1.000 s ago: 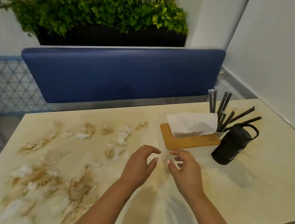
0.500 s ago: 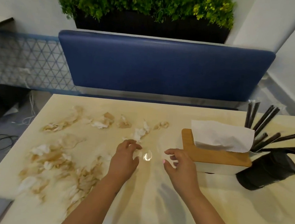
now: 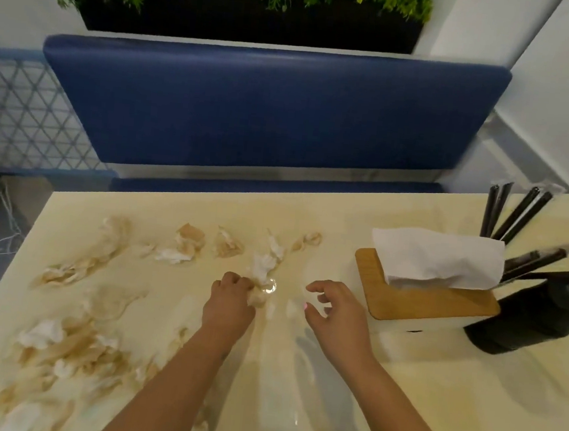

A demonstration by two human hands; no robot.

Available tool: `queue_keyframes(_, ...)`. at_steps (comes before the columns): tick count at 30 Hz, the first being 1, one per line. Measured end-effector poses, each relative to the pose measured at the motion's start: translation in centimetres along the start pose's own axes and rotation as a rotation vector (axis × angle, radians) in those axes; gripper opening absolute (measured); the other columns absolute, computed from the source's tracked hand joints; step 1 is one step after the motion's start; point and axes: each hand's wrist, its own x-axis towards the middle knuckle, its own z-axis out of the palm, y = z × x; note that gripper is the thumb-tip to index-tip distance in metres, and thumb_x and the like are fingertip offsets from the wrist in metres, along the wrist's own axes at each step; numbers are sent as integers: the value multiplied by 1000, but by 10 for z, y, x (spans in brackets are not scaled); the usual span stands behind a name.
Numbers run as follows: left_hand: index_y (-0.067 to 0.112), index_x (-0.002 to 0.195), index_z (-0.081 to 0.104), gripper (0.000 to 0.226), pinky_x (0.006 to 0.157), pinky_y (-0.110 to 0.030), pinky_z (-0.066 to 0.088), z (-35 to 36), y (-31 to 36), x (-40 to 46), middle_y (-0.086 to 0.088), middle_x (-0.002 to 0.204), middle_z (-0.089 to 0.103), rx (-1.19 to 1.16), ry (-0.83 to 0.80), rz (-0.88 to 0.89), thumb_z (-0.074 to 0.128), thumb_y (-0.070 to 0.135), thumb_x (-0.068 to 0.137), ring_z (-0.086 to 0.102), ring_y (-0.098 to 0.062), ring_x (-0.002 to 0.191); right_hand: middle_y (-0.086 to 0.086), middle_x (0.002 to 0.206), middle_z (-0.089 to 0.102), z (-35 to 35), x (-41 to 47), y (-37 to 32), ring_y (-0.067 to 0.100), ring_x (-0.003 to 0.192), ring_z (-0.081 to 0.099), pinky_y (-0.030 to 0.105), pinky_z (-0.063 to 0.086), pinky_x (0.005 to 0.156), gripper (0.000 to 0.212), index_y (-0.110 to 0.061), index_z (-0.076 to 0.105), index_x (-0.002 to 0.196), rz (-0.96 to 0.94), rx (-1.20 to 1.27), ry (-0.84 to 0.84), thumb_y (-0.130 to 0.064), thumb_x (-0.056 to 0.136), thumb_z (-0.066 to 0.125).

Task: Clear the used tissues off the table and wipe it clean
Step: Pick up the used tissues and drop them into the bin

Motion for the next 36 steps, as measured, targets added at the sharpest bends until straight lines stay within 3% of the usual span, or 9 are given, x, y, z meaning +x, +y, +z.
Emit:
queue_keyframes(4, 14, 115, 60, 35, 79, -25, 45, -2, -7, 10, -4, 119, 49, -112, 13, 22, 50, 4, 83, 51, -21, 105, -21, 99, 50, 17, 15, -5, -4, 85, 51, 6, 37, 72, 23, -31, 60, 102, 12, -46, -35, -17, 85, 65)
queue_keyframes(7, 10, 108, 63, 29, 76, -25, 43, -6, -13, 14, -6, 110, 54, -186, 16, 53, 51, 3, 83, 55, -22, 96, -16, 100, 50, 33, 30, -12, 0, 86, 49, 3, 35, 67, 23, -26, 61, 106, -8, -89, -63, -16, 86, 63)
queue_keyframes(10, 9, 103, 64, 26, 71, -22, 39, -13, -21, 14, -5, 104, 56, -239, 33, 78, 53, 3, 80, 56, -21, 89, -8, 111, 53, 52, 49, -20, 7, 91, 53, 8, 33, 67, 27, -23, 61, 111, -28, -162, -104, -15, 86, 62)
queue_keyframes(12, 10, 99, 65, 24, 67, -21, 37, -19, -26, 12, -4, 100, 56, -275, 56, 89, 54, 3, 79, 54, -18, 83, -5, 121, 51, 65, 62, -24, 13, 105, 53, 15, 36, 76, 33, -21, 60, 116, -52, -211, -150, -11, 85, 59)
queue_keyframes(16, 12, 95, 66, 21, 66, -18, 35, -27, -38, 8, 0, 95, 55, -296, 94, 113, 56, 3, 79, 49, -12, 77, 0, 141, 39, 88, 81, -27, 19, 130, 35, 28, 42, 94, 49, -22, 53, 130, -75, -355, -281, -2, 86, 51)
queue_keyframes(18, 13, 93, 67, 20, 65, -17, 35, -29, -43, 7, 2, 92, 54, -306, 110, 120, 57, 4, 79, 50, -12, 76, 1, 145, 34, 98, 86, -27, 20, 133, 29, 31, 43, 95, 54, -24, 50, 133, -70, -446, -341, 1, 85, 49)
queue_keyframes(24, 12, 95, 67, 19, 69, -18, 38, -34, -49, 7, -1, 98, 57, -323, 110, 136, 58, 6, 80, 56, -16, 83, 5, 115, 49, 113, 91, -21, 23, 113, 43, 35, 46, 81, 39, -14, 59, 115, -84, -580, -338, 5, 82, 52)
queue_keyframes(30, 12, 94, 67, 19, 69, -19, 40, -37, -41, 11, 0, 97, 57, -347, 106, 160, 58, 5, 79, 52, -13, 77, 6, 102, 53, 103, 84, -24, 23, 92, 53, 23, 33, 66, 29, -8, 65, 102, -32, -351, -178, 6, 80, 52)
queue_keyframes(36, 12, 91, 67, 18, 67, -21, 40, -38, -21, 12, 0, 93, 58, -348, 119, 255, 60, 4, 77, 52, -14, 73, -4, 95, 49, 75, 63, -28, 15, 79, 51, 14, 33, 60, 21, -10, 64, 94, -8, -163, 20, 3, 79, 57)
